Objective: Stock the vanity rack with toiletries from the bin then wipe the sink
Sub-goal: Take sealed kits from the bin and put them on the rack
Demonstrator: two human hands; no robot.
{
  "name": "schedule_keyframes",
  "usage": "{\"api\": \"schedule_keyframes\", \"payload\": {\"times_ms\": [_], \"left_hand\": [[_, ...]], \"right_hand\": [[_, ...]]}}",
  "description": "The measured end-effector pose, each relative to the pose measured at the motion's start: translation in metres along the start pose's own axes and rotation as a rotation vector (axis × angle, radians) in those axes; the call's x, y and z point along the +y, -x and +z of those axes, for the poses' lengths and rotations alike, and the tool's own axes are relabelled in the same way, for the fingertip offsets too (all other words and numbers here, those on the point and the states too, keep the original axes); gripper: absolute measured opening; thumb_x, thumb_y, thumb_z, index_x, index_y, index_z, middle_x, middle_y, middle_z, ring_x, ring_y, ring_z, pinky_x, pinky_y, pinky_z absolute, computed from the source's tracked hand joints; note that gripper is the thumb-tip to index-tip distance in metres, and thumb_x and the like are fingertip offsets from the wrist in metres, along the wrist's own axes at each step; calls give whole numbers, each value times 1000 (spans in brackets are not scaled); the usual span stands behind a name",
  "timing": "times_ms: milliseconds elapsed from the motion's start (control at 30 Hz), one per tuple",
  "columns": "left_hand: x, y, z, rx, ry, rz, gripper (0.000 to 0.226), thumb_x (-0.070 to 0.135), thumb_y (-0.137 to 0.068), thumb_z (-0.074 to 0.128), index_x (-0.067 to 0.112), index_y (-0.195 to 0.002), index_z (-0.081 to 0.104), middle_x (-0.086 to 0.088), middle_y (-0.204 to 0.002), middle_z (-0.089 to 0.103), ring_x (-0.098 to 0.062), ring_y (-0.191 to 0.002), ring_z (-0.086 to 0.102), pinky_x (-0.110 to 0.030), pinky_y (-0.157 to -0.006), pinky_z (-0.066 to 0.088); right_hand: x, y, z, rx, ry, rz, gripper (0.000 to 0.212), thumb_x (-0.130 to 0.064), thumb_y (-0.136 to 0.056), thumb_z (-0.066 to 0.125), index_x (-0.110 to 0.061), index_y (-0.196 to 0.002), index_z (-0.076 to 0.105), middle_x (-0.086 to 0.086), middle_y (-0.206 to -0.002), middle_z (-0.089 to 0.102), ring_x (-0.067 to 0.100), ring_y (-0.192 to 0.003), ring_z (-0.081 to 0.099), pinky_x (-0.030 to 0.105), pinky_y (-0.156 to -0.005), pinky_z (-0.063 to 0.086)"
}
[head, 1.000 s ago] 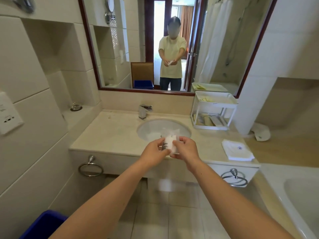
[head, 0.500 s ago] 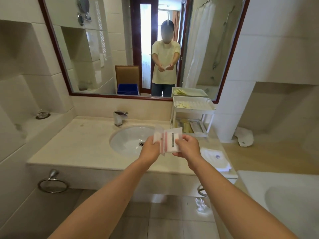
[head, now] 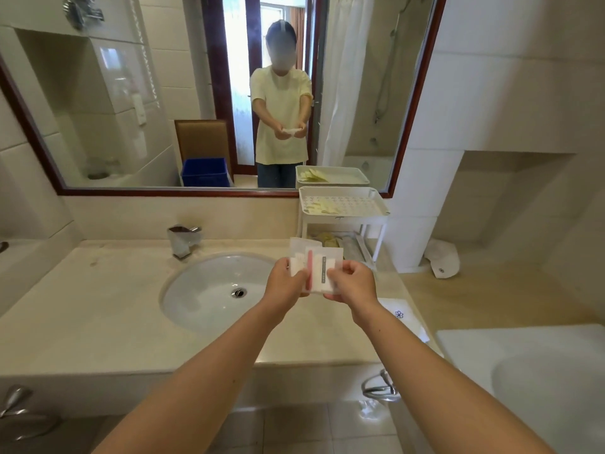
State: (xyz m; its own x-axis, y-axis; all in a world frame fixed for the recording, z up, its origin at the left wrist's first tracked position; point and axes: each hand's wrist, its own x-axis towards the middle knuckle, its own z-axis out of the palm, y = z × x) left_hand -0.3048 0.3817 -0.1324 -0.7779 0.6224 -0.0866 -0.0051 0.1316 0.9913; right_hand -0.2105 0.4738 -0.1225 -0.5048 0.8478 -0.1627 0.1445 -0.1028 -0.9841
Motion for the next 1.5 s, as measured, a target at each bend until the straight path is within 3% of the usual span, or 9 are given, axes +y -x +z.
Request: {"api": "schedule_keyframes", "payload": {"times_ms": [267,367,567,767,867,1033,1133,1333,1500], "left_hand": [[16,-122,5,-101,-35,-5,16,15,-89,59,17,-104,53,-4,-102,63,-23,-97,64,-47,-86,56],[21,-161,6,-131,-64,13,19,16,-89,60,14,-107,54,-4,-101,64,-25,-97,65,-49,-87,55],[24,-216,15,-142,-50,35,26,15,-89,62,11,-113,54,-6,-106,65,-21,-96,64,-41,-87,55],[34,-256,43,-155,-109,96,16,19,-89,64,13,-104,61,-1,-94,65,-14,-83,61,-23,-62,46],[37,-278,62,-147,-155,121,17,22,-86,66,12,-100,65,-5,-92,68,-21,-86,64,-32,-71,52],[49,-318,95,-109,-199,150,53,24,-84,71,24,-131,47,1,-96,60,-8,-82,58,-24,-68,47],[52,-343,114,-107,-301,177,63,25,-83,72,30,-138,41,3,-90,60,-11,-79,59,-30,-70,52],[44,-390,139,-68,-594,173,57,32,-85,68,33,-137,44,5,-86,64,-13,-77,63,-40,-71,57],[33,-405,145,-2,-797,141,47,35,-91,60,31,-136,46,11,-92,63,-15,-87,63,-37,-80,54]], "right_hand": [[-30,-102,31,74,93,-9,17,-11,-86,60,-13,-101,66,-1,-93,68,10,-76,62,26,-58,55],[-39,-132,43,89,68,-3,15,-10,-86,60,-14,-99,65,-2,-90,67,9,-74,62,23,-53,52],[-44,-181,53,109,27,27,21,-8,-84,62,-10,-105,64,4,-99,68,17,-83,65,25,-54,54],[-48,-232,35,160,43,18,22,-9,-82,63,-13,-104,65,3,-101,68,20,-92,65,37,-76,60],[-51,-263,22,169,67,18,21,-9,-83,63,-14,-103,66,2,-102,68,20,-93,65,41,-81,59],[-60,-323,2,160,82,33,32,-6,-82,63,-15,-113,61,-1,-106,63,18,-95,62,42,-84,58],[-62,-359,-10,130,123,52,40,-6,-81,63,-16,-119,58,0,-107,62,17,-94,61,40,-86,57],[-45,-417,-21,1,279,110,57,-10,-78,65,-19,-132,48,5,-124,60,27,-110,60,43,-94,53],[-35,-443,-20,-99,411,125,51,-13,-83,61,-19,-131,43,1,-115,54,26,-105,58,39,-87,52]]}}
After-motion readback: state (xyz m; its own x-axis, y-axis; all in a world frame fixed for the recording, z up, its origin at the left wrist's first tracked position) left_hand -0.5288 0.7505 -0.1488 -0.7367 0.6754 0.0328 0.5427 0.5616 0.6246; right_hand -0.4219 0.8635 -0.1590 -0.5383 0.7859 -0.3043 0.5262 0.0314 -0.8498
